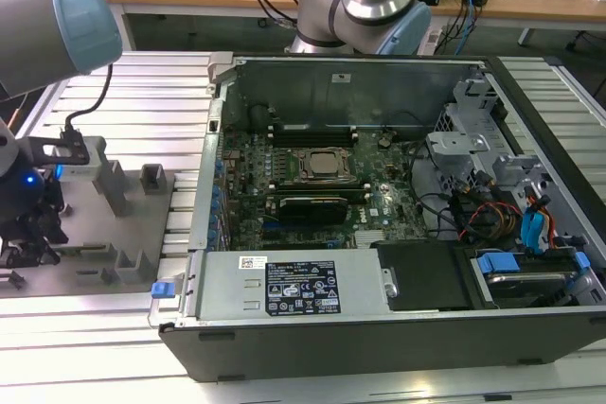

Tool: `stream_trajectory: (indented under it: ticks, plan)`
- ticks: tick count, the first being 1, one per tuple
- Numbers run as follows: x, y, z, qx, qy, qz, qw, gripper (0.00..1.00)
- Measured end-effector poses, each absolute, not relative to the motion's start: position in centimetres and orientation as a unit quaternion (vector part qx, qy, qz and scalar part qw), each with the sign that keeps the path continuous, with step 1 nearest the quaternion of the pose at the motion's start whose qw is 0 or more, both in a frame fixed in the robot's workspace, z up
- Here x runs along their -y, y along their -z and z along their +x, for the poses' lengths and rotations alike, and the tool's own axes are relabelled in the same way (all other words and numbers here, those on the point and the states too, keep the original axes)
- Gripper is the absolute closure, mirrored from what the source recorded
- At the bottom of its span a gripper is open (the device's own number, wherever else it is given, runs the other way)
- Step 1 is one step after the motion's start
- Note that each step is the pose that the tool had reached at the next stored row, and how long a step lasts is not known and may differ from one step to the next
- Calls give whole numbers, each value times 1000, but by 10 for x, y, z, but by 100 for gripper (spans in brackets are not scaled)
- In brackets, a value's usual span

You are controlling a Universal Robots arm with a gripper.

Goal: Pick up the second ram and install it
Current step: 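Pick up the second ram and move it above second insertion slot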

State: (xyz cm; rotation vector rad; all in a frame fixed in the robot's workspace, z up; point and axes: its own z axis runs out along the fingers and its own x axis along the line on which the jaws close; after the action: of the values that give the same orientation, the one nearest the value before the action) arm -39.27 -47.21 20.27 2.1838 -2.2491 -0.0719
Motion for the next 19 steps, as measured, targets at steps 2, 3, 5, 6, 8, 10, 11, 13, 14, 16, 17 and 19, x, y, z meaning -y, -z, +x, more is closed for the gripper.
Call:
stream_trajectory:
  ticks: [2,3,5,6,8,10,11,13,14,16,17,19]
  plan:
    - [472,-203,-393,717,24,696,2,64]
    - [472,-203,-393,717,24,696,2,64]
    - [472,-203,-393,717,25,697,1,64]
    - [472,-202,-393,717,25,697,1,64]
    - [472,-202,-393,717,25,696,1,65]
    - [472,-202,-393,717,26,697,0,78]
    - [472,-202,-393,717,26,697,0,78]
    - [472,-202,-393,717,27,697,-1,87]
    - [472,-202,-393,717,27,696,-1,87]
    - [472,-202,-393,717,28,697,-2,87]
    - [472,-202,-393,717,28,696,-2,87]
    - [472,-202,-393,717,29,696,-3,87]
